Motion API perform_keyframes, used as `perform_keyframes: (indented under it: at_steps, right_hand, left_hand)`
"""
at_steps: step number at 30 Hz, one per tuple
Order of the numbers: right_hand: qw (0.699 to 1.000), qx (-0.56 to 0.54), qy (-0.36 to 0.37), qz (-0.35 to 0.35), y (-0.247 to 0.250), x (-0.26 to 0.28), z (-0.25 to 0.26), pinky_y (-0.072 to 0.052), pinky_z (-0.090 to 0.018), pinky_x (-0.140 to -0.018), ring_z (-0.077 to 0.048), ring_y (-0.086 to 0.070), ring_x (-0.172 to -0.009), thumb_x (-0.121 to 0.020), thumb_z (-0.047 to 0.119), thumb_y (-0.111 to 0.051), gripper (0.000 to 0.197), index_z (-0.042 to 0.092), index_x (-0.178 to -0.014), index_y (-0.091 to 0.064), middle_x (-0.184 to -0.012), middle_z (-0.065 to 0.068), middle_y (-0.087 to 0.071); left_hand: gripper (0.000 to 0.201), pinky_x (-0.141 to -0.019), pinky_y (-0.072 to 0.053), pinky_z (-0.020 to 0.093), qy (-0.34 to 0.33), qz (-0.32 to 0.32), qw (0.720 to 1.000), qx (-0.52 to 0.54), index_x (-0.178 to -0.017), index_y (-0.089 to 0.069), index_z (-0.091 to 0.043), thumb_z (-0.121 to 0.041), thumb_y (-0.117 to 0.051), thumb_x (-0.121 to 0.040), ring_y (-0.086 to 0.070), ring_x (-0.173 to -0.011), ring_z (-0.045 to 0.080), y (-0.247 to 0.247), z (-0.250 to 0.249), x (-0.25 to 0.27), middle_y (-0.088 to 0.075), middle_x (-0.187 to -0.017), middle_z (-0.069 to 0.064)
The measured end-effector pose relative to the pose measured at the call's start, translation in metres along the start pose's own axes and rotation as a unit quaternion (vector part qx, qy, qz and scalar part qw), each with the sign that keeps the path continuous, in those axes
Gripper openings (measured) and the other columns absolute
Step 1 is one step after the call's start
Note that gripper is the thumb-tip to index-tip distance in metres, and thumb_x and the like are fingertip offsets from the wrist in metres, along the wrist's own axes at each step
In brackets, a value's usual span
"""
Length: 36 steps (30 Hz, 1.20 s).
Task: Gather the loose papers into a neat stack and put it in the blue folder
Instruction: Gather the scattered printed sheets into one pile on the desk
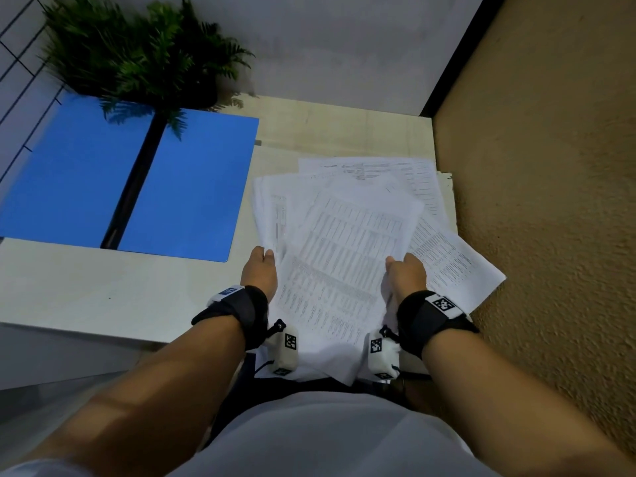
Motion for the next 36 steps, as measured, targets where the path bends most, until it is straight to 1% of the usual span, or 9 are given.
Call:
perform_keyframes:
  at_steps: [3,7,10,13,20,25,29,32,36]
  right_hand:
    - [0.999,0.035,0.013,0.028,-0.007,0.001,0.005,-0.038,-0.028,-0.079,-0.035,-0.056,-0.117,-0.103,0.019,-0.046,0.032,-0.004,-0.124,-0.055,-0.117,-0.016,-0.056]
    - [0.989,0.113,0.088,-0.048,-0.007,0.003,0.011,-0.042,-0.041,-0.099,-0.031,-0.043,-0.125,-0.099,0.027,-0.05,0.031,0.009,-0.123,-0.059,-0.133,-0.012,-0.043]
    - [0.972,0.13,0.177,-0.088,-0.007,0.011,0.016,-0.038,-0.03,-0.092,-0.022,-0.046,-0.109,-0.1,0.017,-0.049,0.031,0.009,-0.129,-0.057,-0.123,-0.009,-0.046]
    - [0.982,0.063,0.164,-0.064,-0.006,0.008,0.02,-0.036,-0.021,-0.076,-0.016,-0.045,-0.092,-0.098,0.002,-0.039,0.02,0.009,-0.107,-0.054,-0.098,-0.003,-0.052]
    - [0.98,0.128,0.139,-0.056,-0.011,-0.015,0.034,-0.043,-0.037,-0.079,-0.034,-0.048,-0.11,-0.1,0.005,-0.039,0.026,0.006,-0.123,-0.052,-0.123,-0.018,-0.044]
    - [0.966,0.202,0.15,-0.054,-0.029,-0.012,0.028,-0.035,-0.023,-0.08,-0.015,-0.042,-0.099,-0.101,0.015,-0.035,0.017,0.014,-0.114,-0.047,-0.115,-0.002,-0.045]
    - [0.977,0.171,0.129,0.0,-0.045,0.0,0.031,-0.039,-0.036,-0.097,-0.03,-0.049,-0.119,-0.099,0.009,-0.039,0.031,0.006,-0.129,-0.044,-0.128,-0.014,-0.047]
    - [0.974,0.16,0.159,0.014,-0.034,-0.005,0.041,-0.042,-0.038,-0.1,-0.031,-0.05,-0.119,-0.1,0.012,-0.044,0.033,0.009,-0.133,-0.04,-0.131,-0.014,-0.047]
    - [0.945,0.268,0.145,-0.117,0.02,-0.042,0.058,-0.041,-0.051,-0.102,-0.033,-0.045,-0.126,-0.091,0.021,-0.063,0.05,0.012,-0.136,-0.043,-0.136,-0.015,-0.047]
  left_hand:
    - [0.046,-0.088,-0.033,0.03,-0.013,0.025,1.0,0.009,-0.128,-0.047,-0.004,-0.039,-0.025,-0.107,-0.051,-0.107,0.029,-0.001,-0.003,0.006,-0.049,-0.11,0.007]
    - [0.069,-0.103,-0.041,0.044,0.024,0.067,0.996,0.062,-0.131,-0.047,-0.013,-0.068,-0.027,-0.095,-0.053,-0.111,0.027,-0.004,0.001,0.003,-0.055,-0.121,0.002]
    - [0.043,-0.108,-0.041,0.049,0.015,0.094,0.993,0.068,-0.123,-0.048,-0.009,-0.045,-0.04,-0.1,-0.054,-0.12,0.028,-0.006,0.01,0.002,-0.056,-0.129,0.005]
    - [0.031,-0.102,-0.042,0.038,-0.001,0.091,0.994,0.056,-0.118,-0.048,-0.004,-0.03,-0.039,-0.103,-0.053,-0.115,0.024,-0.006,0.01,0.005,-0.055,-0.126,0.004]
    - [0.018,-0.085,-0.025,0.023,-0.025,0.055,0.998,-0.035,-0.107,-0.04,-0.011,-0.026,-0.03,-0.108,-0.035,-0.101,0.015,-0.005,-0.001,0.003,-0.041,-0.093,-0.004]
    - [0.053,-0.111,-0.035,0.04,-0.01,0.057,0.995,0.079,-0.147,-0.022,-0.024,-0.043,-0.04,-0.102,-0.043,-0.131,0.026,-0.019,0.005,0.006,-0.037,-0.147,0.003]
    - [0.092,-0.112,-0.039,0.051,-0.002,0.078,0.986,0.147,-0.146,-0.002,-0.052,-0.022,-0.065,-0.086,-0.044,-0.135,0.024,-0.025,0.005,0.009,-0.033,-0.153,-0.001]
    - [0.078,-0.099,-0.052,0.05,0.005,0.056,0.994,0.098,-0.146,-0.031,-0.027,-0.009,-0.068,-0.08,-0.061,-0.116,0.03,-0.014,0.016,-0.004,-0.058,-0.131,0.006]
    - [0.045,-0.098,-0.052,0.052,0.058,0.041,0.991,0.11,-0.125,-0.054,-0.012,-0.004,-0.07,-0.084,-0.064,-0.11,0.035,0.0,0.034,-0.016,-0.066,-0.121,0.012]
Point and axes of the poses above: each hand's wrist, its own x-axis away from the middle knuckle, its own y-axis out of the back of the hand, z = x × y, the point moved 4 cm from there along -x, towards the middle knuckle
